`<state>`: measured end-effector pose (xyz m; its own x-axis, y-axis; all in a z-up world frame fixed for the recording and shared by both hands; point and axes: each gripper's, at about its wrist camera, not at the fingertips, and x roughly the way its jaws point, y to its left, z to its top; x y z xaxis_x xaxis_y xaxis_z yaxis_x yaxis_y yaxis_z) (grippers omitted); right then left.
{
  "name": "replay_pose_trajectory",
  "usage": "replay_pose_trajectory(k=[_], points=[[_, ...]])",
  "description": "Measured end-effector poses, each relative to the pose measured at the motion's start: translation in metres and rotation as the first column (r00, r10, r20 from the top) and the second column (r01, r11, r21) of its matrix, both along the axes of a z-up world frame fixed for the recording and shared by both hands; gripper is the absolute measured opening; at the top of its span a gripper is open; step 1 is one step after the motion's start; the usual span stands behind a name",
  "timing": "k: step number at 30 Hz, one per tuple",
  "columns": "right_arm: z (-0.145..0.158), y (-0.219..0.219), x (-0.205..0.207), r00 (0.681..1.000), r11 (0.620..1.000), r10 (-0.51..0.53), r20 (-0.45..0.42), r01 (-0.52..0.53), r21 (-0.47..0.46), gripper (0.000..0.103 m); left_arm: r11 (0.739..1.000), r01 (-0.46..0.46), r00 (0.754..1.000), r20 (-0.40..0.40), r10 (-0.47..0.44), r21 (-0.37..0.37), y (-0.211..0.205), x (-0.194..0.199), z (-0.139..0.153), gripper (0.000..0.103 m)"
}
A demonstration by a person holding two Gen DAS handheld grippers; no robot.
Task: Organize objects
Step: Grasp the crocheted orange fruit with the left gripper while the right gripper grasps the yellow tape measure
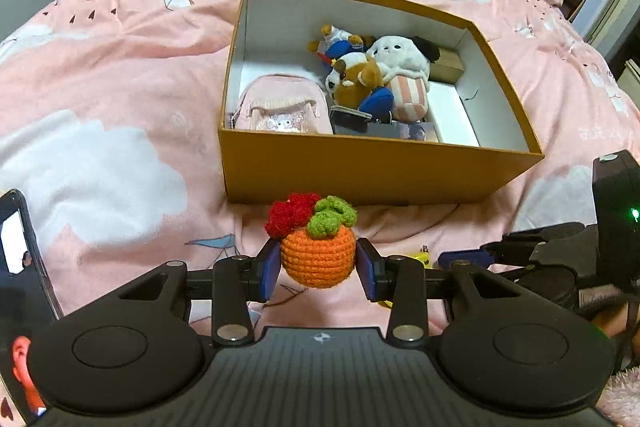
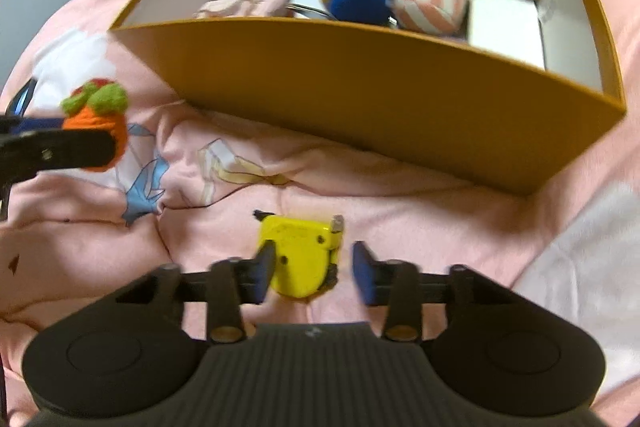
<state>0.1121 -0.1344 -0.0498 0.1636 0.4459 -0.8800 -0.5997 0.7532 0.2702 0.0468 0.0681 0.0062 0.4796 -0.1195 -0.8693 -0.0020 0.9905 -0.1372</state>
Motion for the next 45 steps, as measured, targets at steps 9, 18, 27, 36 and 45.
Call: replay_pose_trajectory(k=[9, 18, 27, 36, 45], points=[[-0.016, 0.037, -0.012, 0.990, 0.985, 0.102, 0.097, -0.087, -0.152, 0.059, 0.999, -0.032, 0.999, -0.008, 0.032, -0.021, 0.006, -0.006, -0.007, 0.045], [-0.013, 0.025, -0.005, 0.992, 0.990, 0.093, 0.089, -0.083, -0.110, 0.056, 0.999, 0.007, 0.999, 0.044, -0.005, -0.047, -0.004, -0.005, 0.002, 0.045], [0.064, -0.004, 0.000, 0.986, 0.991, 0.117, 0.116, -0.123, 0.050, 0.000, 0.992, 0.119, 0.985, 0.134, -0.111, -0.051, 0.002, 0.010, 0.038, 0.045], [0.039, 0.012, 0.004, 0.985, 0.988, 0.152, 0.088, -0.149, -0.032, 0.034, 0.982, 0.190, 0.976, 0.112, -0.188, -0.004, 0.003, 0.018, 0.043, 0.045], [-0.010, 0.031, -0.005, 0.979, 0.971, 0.194, 0.054, -0.184, -0.152, 0.058, 0.986, 0.166, 0.984, 0.062, -0.165, -0.017, 0.008, 0.019, 0.027, 0.045]])
